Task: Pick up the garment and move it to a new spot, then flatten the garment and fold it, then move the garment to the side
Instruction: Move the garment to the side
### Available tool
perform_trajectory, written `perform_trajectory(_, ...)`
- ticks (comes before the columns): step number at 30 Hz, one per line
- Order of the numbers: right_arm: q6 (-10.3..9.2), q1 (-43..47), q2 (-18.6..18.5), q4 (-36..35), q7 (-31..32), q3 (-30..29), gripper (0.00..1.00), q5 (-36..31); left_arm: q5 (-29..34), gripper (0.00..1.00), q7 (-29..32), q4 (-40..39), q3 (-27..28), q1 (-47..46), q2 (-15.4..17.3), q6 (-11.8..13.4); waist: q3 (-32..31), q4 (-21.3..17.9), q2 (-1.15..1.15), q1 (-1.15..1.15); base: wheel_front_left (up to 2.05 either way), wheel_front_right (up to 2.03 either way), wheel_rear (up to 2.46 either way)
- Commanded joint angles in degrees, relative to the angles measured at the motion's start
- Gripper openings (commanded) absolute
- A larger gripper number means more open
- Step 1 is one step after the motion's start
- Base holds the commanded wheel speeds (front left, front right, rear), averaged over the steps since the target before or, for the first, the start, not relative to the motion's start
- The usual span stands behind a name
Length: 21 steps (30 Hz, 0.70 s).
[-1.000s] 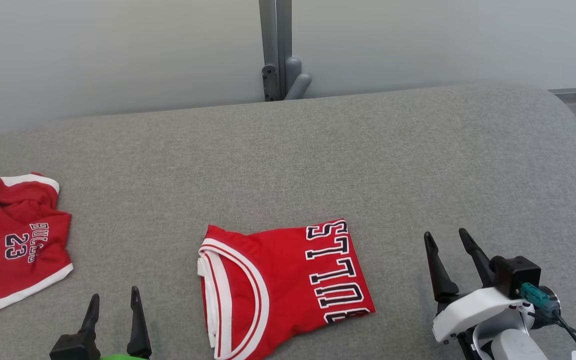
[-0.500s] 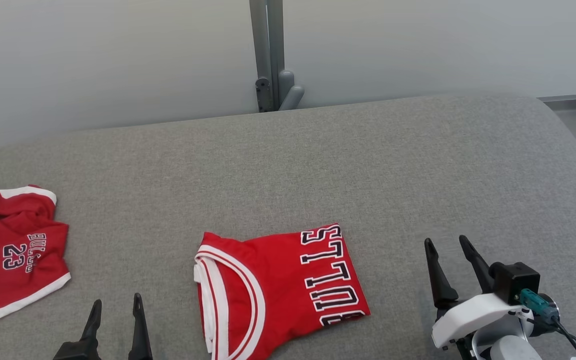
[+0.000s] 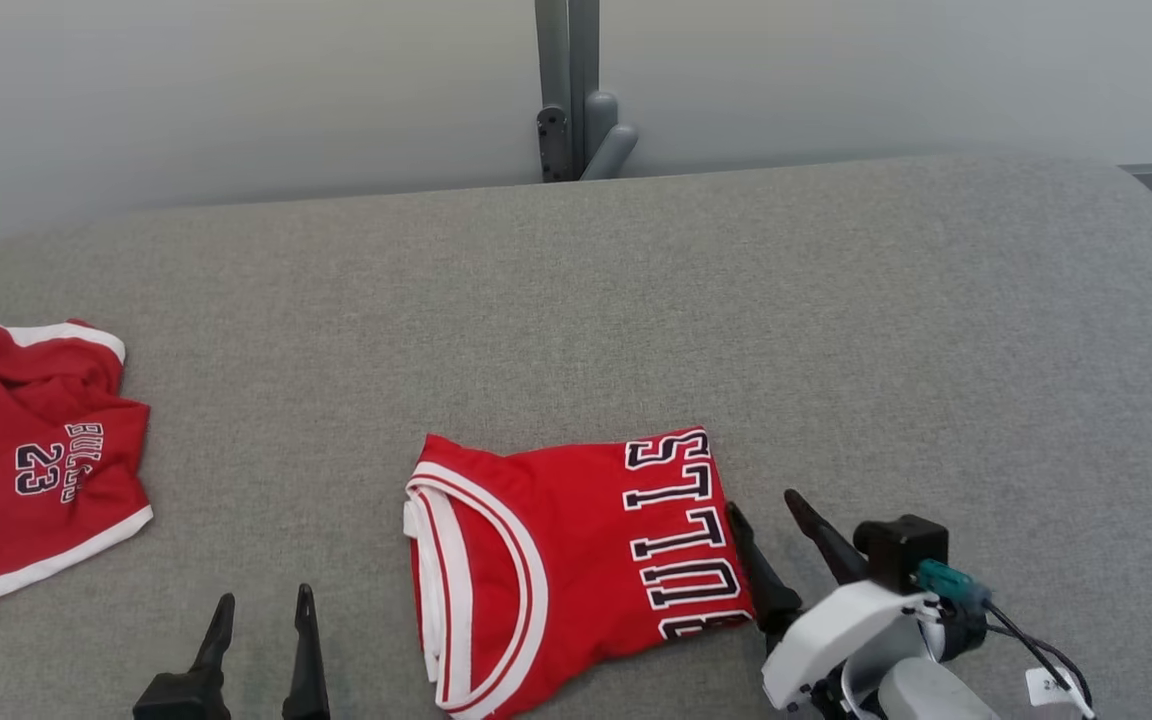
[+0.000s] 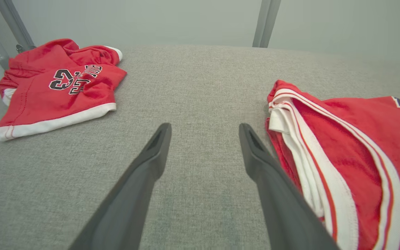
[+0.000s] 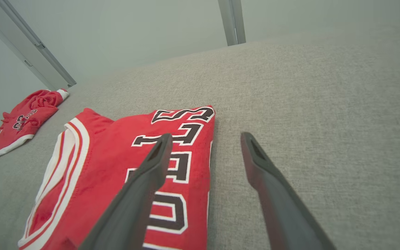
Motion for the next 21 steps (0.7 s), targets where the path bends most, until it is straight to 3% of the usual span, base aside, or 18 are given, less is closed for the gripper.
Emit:
perform_trajectory(1,-0.03,-1.8,-0.3,1.2,-0.1,1.3,1.00,0.9,1.0,1.00,0.0,0.2,-0.3,-1.1,0.2,-0.5,1.6,1.4,0.00,0.00,0.00,0.00,0.00)
perform_trajectory(12,-0.02,-13.3,-0.2,20.3,0.7,11.3,1.00,9.2,0.9,1.00,0.0,1.1,-0.7,-3.8,0.2,-1.9,4.1,5.7,0.00,0.00,0.00,0.00,0.00)
perform_trajectory(14,-0.02,-14.3,-0.2,22.5,0.6,12.7,0.00,10.5,0.9,1.00,0.0,1.0,-0.7,-3.8,0.2,-2.1,4.2,5.9,0.00,0.00,0.00,0.00,0.00)
perform_trajectory(18,-0.07,-16.2,-0.3,24.0,0.0,12.2,0.00,11.3,1.2,1.00,0.0,0.8,-0.7,-3.8,0.2,-2.4,4.1,4.4,0.00,0.00,0.00,0.00,0.00)
perform_trajectory(21,-0.08,-16.6,-0.4,21.5,-0.1,9.5,0.00,9.8,0.4,1.00,0.0,0.3,-0.2,-3.1,0.2,-2.5,3.8,0.8,0.00,0.00,0.00,0.00,0.00)
